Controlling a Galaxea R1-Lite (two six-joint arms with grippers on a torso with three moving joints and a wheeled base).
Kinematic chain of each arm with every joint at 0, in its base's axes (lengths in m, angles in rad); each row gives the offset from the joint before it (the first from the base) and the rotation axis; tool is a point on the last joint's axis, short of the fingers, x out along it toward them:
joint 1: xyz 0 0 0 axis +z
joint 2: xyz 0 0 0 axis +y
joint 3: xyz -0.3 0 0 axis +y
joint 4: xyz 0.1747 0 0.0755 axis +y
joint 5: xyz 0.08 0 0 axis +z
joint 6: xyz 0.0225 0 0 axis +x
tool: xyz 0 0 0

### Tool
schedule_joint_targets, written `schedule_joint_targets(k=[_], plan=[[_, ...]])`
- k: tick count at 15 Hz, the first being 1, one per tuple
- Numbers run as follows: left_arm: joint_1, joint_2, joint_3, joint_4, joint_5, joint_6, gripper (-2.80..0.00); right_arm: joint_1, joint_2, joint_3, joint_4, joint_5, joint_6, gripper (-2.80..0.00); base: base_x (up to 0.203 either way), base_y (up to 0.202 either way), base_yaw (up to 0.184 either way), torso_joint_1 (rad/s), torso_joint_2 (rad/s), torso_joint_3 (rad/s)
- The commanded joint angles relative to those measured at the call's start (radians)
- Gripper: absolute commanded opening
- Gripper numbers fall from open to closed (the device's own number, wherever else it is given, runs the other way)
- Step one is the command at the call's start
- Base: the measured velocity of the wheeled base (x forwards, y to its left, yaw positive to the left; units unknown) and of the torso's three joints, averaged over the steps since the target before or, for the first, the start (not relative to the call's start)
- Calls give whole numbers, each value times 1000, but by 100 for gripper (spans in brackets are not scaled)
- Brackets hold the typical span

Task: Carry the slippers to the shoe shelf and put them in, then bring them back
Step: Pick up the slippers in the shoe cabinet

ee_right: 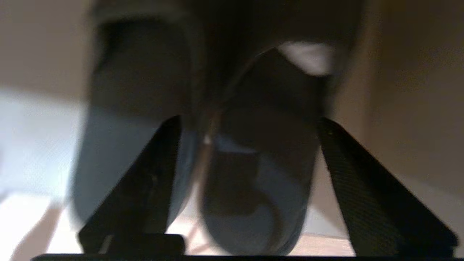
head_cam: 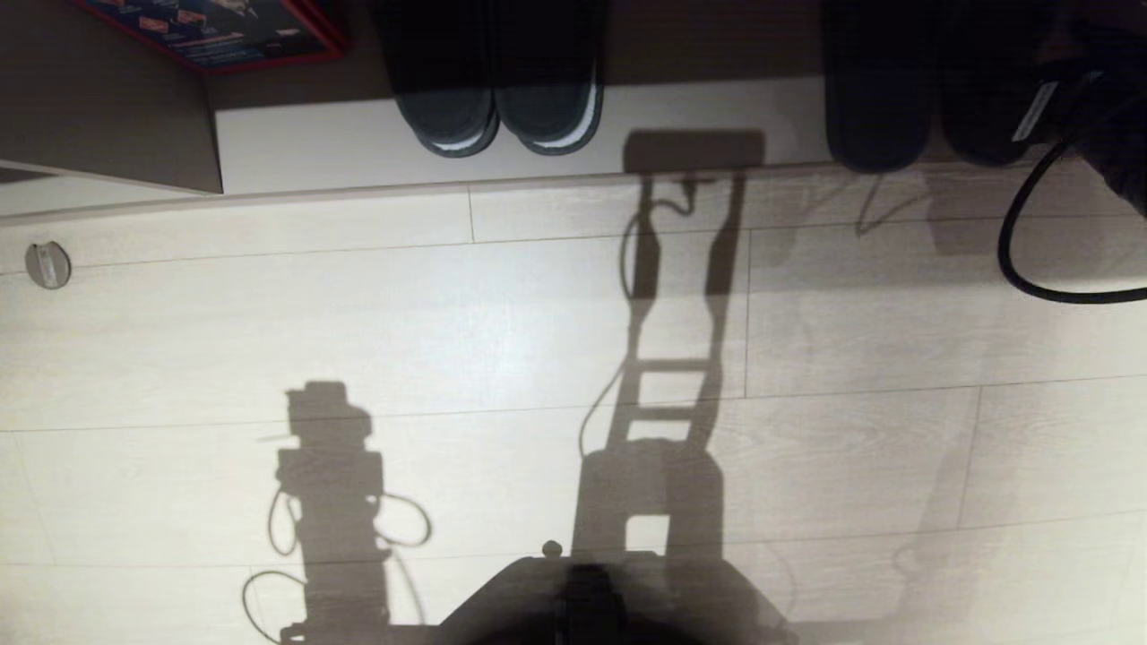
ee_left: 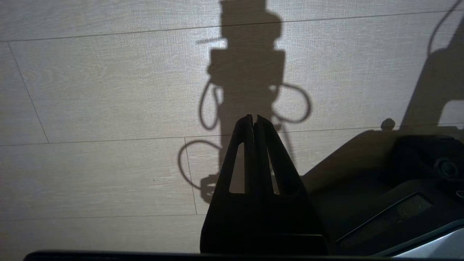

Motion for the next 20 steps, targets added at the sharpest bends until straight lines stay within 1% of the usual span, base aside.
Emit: schedule_joint_targets(k=[1, 2, 4, 5, 6, 8, 11, 12, 14, 16, 17, 18, 20], plan=[[0, 1, 0, 0, 0, 0, -280, 13, 32, -14, -22, -30, 1, 0, 0, 0, 0, 0, 0, 0], [0, 1, 0, 1, 0, 0, -280, 14, 34, -13, -26, -33, 3, 0, 0, 0, 0, 0, 0, 0], [0, 1, 0, 0, 0, 0, -280, 24, 106, -12, -129, -52, 22, 0, 0, 0, 0, 0, 0, 0], [0, 1, 0, 0, 0, 0, -280, 36, 141, -14, -205, -60, 50, 0, 0, 0, 0, 0, 0, 0], [0, 1, 0, 0, 0, 0, -280, 41, 162, -21, -227, -62, 70, 0, 0, 0, 0, 0, 0, 0], [0, 1, 0, 0, 0, 0, -280, 43, 195, -54, -274, -64, 97, 0, 0, 0, 0, 0, 0, 0], [0, 1, 0, 0, 0, 0, -280, 43, 268, -102, -395, -62, 115, 0, 0, 0, 0, 0, 0, 0], [0, 1, 0, 0, 0, 0, -280, 43, 287, -131, -422, -59, 122, 0, 0, 0, 0, 0, 0, 0], [0, 1, 0, 1, 0, 0, -280, 43, 299, -146, -430, -54, 132, 0, 0, 0, 0, 0, 0, 0], [0, 1, 0, 0, 0, 0, -280, 43, 353, -228, -437, -35, 149, 0, 0, 0, 0, 0, 0, 0], [0, 1, 0, 0, 0, 0, -280, 43, 370, -250, -441, -18, 158, -280, 0, 0, 0, 0, 0, 0], [0, 1, 0, 0, 0, 0, -280, 43, 373, -254, -440, -15, 160, -280, 0, 0, 0, 0, 0, 0], [0, 1, 0, 1, 0, -1, -280, 42, 401, -326, -438, -7, 166, -280, 0, 0, 0, 0, 0, 0]])
